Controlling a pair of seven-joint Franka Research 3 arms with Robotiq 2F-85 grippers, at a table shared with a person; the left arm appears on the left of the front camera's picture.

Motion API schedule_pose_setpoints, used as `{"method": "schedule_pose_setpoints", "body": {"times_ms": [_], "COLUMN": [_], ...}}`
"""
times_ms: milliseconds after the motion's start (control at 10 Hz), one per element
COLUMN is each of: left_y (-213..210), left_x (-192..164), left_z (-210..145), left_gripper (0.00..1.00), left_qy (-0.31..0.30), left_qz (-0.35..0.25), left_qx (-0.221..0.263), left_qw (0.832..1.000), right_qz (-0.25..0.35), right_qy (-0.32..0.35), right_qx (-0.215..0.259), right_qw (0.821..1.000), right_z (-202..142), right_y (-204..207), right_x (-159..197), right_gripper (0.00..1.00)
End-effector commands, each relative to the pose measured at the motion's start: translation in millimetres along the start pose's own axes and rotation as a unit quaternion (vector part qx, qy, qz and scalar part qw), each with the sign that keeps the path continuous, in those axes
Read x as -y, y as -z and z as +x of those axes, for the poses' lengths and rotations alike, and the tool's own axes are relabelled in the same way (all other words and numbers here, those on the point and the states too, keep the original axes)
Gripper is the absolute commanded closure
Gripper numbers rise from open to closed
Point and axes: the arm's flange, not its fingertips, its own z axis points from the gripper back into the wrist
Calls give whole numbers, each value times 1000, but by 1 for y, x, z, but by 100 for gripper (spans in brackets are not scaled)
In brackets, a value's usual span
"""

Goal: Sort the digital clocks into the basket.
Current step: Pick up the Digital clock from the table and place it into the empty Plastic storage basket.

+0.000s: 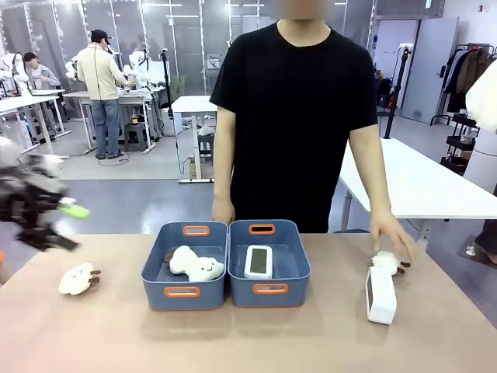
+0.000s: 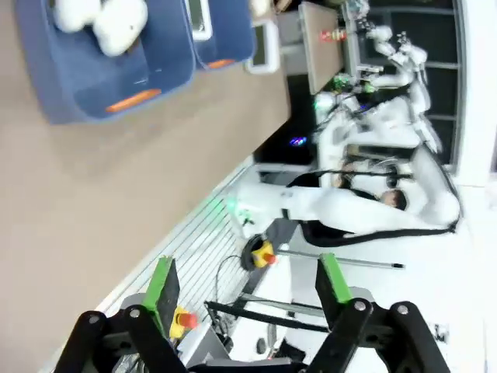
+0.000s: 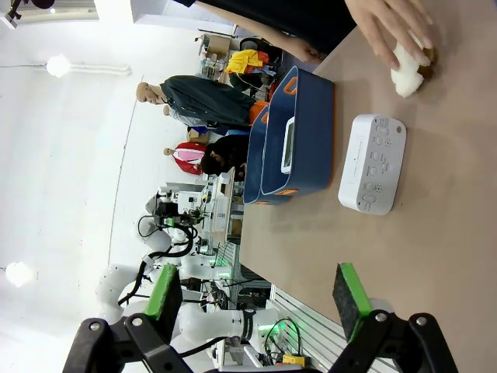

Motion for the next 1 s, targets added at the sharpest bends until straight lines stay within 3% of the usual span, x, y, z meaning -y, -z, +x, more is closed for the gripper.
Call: {"method": "schedule_pose_setpoints", "body": {"times_ms": [0, 300, 400, 600, 700, 900], "left_y": [-73, -167, -190, -202, -192, -192], "left_x": [-27, -89, -110, -153, -115, -115], "left_z": [-39, -116, -136, -141, -157, -157], "left_gripper": [10, 10, 10, 10, 10, 10], "left_qy": [22, 26, 35, 40, 17, 17], "left_qz": [-75, -116, -129, -173, -121, -121], "left_qx": [76, 197, 211, 231, 234, 234], "left_qw": [994, 973, 968, 957, 965, 965], "right_qz": [3, 3, 3, 3, 3, 3], "right_qy": [-1, -1, -1, -1, -1, -1], "right_qx": [0, 0, 0, 0, 0, 0], "right_qw": [1000, 1000, 1000, 1000, 1000, 1000], "right_z": [0, 0, 0, 0, 0, 0], "right_y": [-1, -1, -1, -1, -1, -1], "right_x": [-2, -2, -2, -2, -2, -2], "right_gripper": [0, 0, 0, 0, 0, 0]}}
